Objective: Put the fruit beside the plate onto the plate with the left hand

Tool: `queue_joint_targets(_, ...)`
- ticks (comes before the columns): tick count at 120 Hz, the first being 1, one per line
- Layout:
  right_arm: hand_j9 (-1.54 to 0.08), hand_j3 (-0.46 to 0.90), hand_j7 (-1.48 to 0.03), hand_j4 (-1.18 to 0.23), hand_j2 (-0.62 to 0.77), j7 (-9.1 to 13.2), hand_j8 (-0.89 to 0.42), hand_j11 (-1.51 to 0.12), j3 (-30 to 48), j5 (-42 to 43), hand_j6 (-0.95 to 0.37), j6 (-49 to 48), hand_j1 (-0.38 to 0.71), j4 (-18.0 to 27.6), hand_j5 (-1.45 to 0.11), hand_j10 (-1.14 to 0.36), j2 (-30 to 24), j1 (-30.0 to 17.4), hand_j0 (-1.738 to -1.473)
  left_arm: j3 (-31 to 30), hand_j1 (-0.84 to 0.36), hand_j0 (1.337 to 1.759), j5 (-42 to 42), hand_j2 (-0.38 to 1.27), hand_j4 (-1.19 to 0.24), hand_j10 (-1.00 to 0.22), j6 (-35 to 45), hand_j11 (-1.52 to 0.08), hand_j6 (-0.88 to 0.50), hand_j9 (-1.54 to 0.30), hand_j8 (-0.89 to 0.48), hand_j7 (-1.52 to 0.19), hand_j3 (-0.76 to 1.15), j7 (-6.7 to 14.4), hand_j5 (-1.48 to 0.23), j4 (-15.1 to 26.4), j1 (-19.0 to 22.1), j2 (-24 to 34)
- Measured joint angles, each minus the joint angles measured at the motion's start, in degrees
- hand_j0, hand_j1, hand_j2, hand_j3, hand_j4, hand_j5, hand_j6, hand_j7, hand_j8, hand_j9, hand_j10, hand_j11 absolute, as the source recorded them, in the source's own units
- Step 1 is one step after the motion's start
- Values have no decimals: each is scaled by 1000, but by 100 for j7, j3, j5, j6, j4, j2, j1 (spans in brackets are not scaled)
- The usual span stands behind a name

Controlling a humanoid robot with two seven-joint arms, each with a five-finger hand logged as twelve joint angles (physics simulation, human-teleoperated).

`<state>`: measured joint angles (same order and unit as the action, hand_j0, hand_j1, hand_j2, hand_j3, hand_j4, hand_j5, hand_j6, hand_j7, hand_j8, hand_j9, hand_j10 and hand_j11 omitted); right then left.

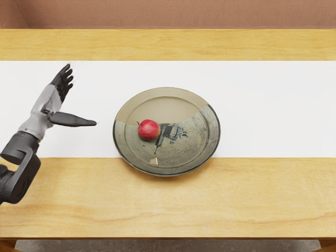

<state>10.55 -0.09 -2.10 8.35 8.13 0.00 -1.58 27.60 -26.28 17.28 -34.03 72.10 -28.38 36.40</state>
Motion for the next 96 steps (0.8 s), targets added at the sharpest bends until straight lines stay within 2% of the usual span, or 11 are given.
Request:
queue_joint_targets(36, 0, 0, 0, 0, 0, 0, 0, 0, 0, 0, -1, 0, -349, 2, 0, 0, 0, 0, -1658, 26, 334, 1658, 327, 6, -12, -13, -27, -18, -12, -18, -13, -18, 0, -92, -18, -546, 201, 68)
queue_joint_targets(45, 0, 0, 0, 0, 0, 0, 0, 0, 0, 0, -1, 0, -349, 3, 0, 0, 0, 0, -1658, 41, 334, 1658, 553, 5, -12, -13, -494, -18, -12, -18, -13, -18, 0, -94, -18, -618, 210, 438)
queue_joint_targets(58, 0, 0, 0, 0, 0, 0, 0, 0, 0, 1, -1, 0, -349, 1, 0, 0, 0, 0, -1658, 11, 334, 1658, 726, 6, -12, -13, -1158, -18, -12, -18, -12, -18, 0, -96, -18, -903, 218, 456)
queue_joint_targets(96, 0, 0, 0, 0, 0, 0, 0, 0, 0, 0, -1, 0, -349, -1, 0, 0, 0, 0, -1658, -9, 334, 1658, 787, 6, -12, -13, -1871, -18, -12, -18, -12, -18, 0, -97, -18, -1201, 259, 441)
